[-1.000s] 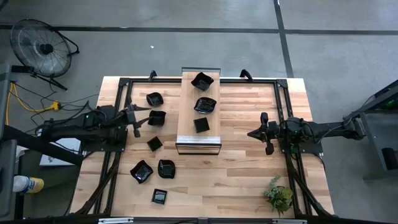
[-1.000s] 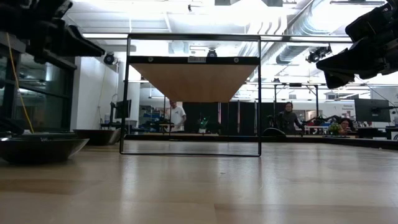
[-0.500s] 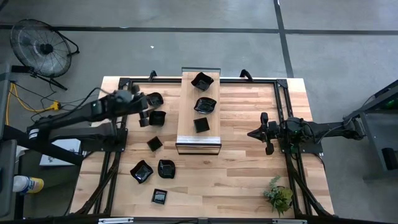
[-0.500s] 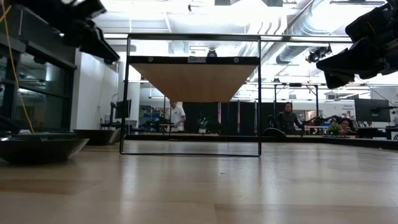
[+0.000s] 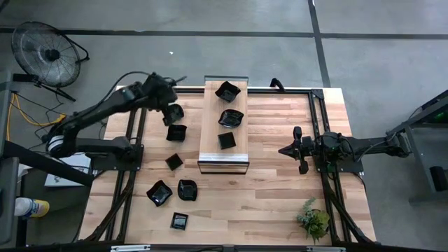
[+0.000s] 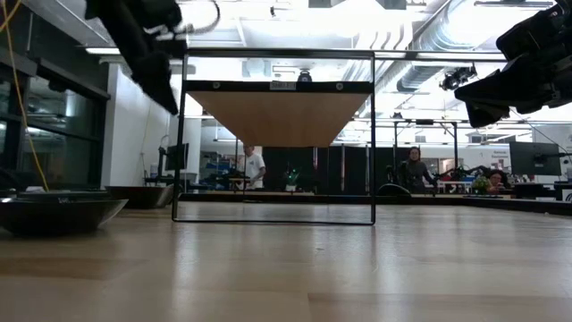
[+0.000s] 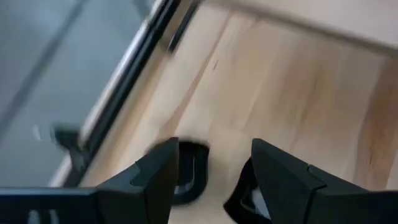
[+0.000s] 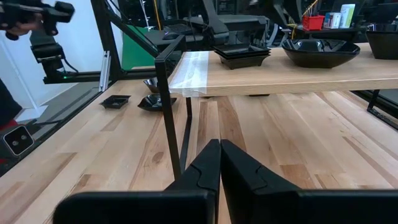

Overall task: Pick & Place Mini shaped plates
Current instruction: Stack the leaf-shaped plate on top of the stacked leaf-shaped plates on the shelf

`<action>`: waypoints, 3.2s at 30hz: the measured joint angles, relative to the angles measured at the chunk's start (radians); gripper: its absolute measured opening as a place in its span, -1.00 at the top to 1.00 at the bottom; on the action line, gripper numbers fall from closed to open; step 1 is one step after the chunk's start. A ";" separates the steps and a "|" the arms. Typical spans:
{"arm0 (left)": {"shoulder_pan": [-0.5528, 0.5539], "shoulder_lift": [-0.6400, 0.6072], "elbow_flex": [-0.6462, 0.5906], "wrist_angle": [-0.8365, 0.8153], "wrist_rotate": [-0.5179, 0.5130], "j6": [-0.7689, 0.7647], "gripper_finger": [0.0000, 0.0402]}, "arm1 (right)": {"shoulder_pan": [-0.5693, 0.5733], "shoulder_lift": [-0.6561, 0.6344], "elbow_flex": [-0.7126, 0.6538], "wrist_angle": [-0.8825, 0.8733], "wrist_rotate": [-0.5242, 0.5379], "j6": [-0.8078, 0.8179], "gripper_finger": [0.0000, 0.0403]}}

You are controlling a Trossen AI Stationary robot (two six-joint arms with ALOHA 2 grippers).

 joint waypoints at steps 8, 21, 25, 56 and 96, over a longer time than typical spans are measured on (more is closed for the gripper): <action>0.145 0.117 0.023 -0.110 0.019 -0.149 0.02 | 0.000 0.000 0.000 0.000 0.000 0.000 0.96; 0.290 0.219 0.022 -0.169 0.077 -0.381 0.02 | 0.000 0.000 0.000 0.000 0.000 0.000 0.97; 0.324 0.250 0.021 -0.212 0.031 -0.484 0.02 | 0.000 0.000 0.000 0.000 0.000 0.000 0.97; 0.342 0.340 -0.185 0.129 0.050 -1.106 0.02 | 0.000 0.000 0.000 0.000 0.000 0.000 0.96; 0.397 0.434 -0.200 0.258 0.055 -1.136 0.02 | 0.000 0.000 0.000 0.000 0.000 0.000 0.98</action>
